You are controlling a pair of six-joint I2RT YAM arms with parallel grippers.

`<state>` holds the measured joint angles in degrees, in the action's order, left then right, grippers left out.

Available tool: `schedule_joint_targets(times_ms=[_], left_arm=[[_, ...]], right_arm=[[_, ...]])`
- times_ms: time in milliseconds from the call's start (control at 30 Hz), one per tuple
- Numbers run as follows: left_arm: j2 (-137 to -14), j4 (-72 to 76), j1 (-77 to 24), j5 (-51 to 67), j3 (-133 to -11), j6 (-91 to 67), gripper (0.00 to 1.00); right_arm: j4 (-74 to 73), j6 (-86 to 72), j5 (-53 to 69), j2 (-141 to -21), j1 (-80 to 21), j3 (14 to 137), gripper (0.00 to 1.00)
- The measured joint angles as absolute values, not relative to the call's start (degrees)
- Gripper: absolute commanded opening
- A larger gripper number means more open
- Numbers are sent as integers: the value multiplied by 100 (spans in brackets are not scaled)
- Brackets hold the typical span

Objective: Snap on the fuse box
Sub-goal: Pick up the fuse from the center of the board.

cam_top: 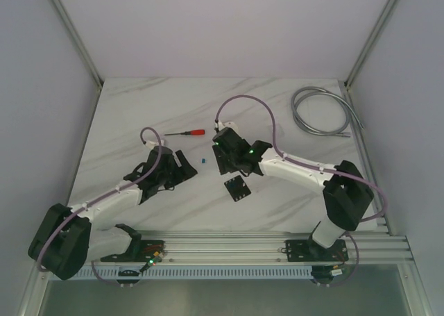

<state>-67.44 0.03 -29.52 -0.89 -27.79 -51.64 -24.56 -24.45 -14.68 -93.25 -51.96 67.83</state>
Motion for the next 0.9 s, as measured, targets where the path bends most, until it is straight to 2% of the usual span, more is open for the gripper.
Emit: schedule_joint_targets(times_ms=[133,467,900], left_arm=[[-6744,-30,-2449,3,-2792,-4978,91],[-6637,-54,-1398,528,-2598,-4735,100],[-6541,-115,-1074,843,-2425,-4678,100]], right_arm=[[-1922,-1883,-1326,-9561,-5179,6810,62],[-1000,-139,-342,-10936,-5057,7505,62],[-738,1100,1061,-11701,-4657,8121,58]])
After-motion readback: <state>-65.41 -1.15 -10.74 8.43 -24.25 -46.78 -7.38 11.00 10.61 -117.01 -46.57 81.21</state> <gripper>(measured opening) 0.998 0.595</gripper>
